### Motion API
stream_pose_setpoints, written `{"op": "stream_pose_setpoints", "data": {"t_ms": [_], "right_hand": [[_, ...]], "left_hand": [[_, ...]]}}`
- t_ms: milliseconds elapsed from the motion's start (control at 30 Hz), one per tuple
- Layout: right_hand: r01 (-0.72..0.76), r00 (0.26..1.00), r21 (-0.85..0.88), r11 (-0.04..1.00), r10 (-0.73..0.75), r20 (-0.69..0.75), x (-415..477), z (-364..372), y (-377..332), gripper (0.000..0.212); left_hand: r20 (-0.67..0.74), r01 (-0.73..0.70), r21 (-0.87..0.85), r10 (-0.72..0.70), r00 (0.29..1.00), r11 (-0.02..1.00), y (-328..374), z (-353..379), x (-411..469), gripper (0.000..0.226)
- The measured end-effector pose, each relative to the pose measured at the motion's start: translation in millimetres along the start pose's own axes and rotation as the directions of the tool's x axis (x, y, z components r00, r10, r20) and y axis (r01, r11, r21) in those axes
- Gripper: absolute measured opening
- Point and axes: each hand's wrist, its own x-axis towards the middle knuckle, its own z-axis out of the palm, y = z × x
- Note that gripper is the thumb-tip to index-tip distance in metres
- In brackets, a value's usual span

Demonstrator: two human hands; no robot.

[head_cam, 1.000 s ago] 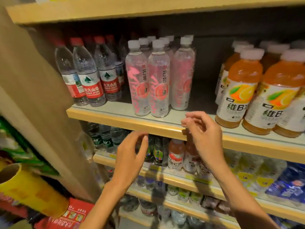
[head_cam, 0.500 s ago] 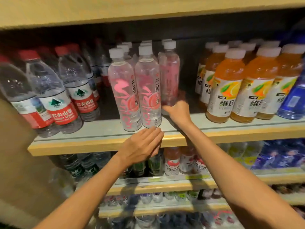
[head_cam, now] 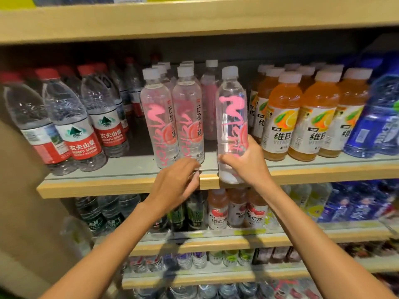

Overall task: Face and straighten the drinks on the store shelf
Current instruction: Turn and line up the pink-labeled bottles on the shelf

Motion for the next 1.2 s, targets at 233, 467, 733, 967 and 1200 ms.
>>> {"op": "stream_pose_setpoints", "data": {"t_ms": [233, 467, 733, 967, 1200], "right_hand": [[-0.010, 0.983, 0.202, 0.979, -0.028, 0.180, -52, -2, -11, 0.056], [0.083, 0.985, 0.160, 0.984, -0.105, 0.134, -68, 14, -10, 0.053], [-0.278, 0.832, 0.573, 0.771, -0.106, 0.545, -61, -16, -3, 0.075], [-0.375, 0.719, 0.603, 0.704, -0.190, 0.669, -66, -3, -5, 0.057], [-0.303, 0.813, 0.620, 0.724, -0.143, 0.564, -62, -4, 1, 0.047]], "left_hand": [[0.234, 0.451, -0.859, -0.597, 0.767, 0.243, 60, -40, 80, 0.039], [0.175, 0.415, -0.892, -0.713, 0.679, 0.176, 80, -46, 100, 0.047], [0.372, 0.278, -0.910, -0.310, 0.875, -0.308, 59, -55, 110, 0.055], [0.412, 0.377, -0.767, 0.052, 0.910, -0.520, 63, -50, 113, 0.063], [0.340, 0.364, -0.931, -0.336, 0.879, 0.011, 70, -49, 105, 0.064]]}}
